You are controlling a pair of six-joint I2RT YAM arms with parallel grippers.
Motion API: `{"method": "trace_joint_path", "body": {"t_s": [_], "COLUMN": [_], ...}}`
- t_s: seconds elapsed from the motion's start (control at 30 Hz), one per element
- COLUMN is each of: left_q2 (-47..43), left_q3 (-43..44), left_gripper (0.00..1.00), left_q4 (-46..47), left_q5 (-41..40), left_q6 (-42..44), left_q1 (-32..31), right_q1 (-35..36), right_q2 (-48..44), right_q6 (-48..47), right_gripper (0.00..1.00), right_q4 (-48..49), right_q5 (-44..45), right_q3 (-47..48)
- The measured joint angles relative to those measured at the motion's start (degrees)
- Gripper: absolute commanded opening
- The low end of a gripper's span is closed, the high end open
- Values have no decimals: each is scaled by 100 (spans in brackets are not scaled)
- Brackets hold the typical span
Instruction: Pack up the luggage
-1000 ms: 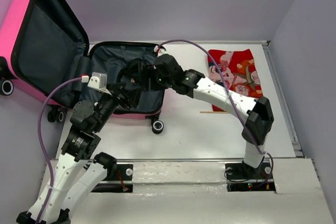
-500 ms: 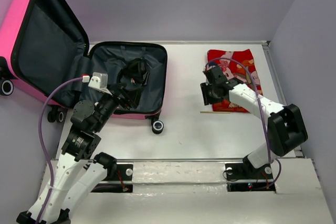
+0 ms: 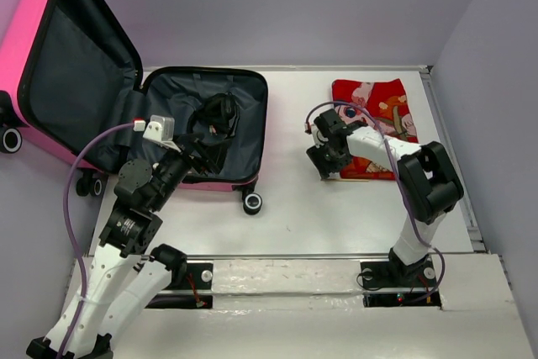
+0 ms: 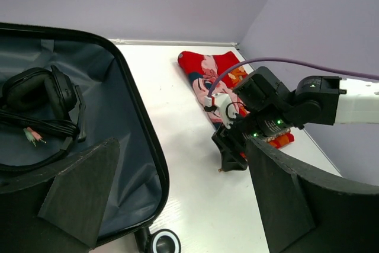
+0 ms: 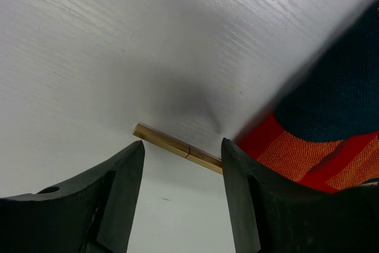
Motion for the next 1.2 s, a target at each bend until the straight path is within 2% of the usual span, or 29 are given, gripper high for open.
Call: {"method": "trace_joint_path", "body": {"t_s": [0.2,0.27,0.4,0.43,0.47,0.5,0.63,0.77,1.0,1.2], "left_q2": [39,46,46,46,46,46,46,46,46,48], "left_q3": [0,0,0,0,0,0,0,0,0,0], "left_gripper": [99,99,99,99,99,99,99,99,99,99], "left_q4": [0,0,0,0,0,0,0,0,0,0], "left_q5": [17,17,17,17,17,17,17,17,17,17], "left_q6": [0,0,0,0,0,0,0,0,0,0], "left_q1": [0,0,0,0,0,0,2,2,13,15], "right_q1": [-111,-116,-116,-116,-116,-116,-149,-140,-28,385], "right_q2": [96,179,328,328,328,328,328,251,-98,-1156], "right_q6": [-149,-162,-118,-81,-50,-28,168,579,1335,1934], "right_gripper": [61,53,47,44,34,30,21,7,7,7], "right_q4": [-164,-181,-223,-221,-219,-216,-188,4,337,492], "right_q5": [-275,-317,-350,-348,-350,-348,-372,-426,-490,-761], "right_q3": [72,105,116,116,116,116,105,-20,-365,-302]}}
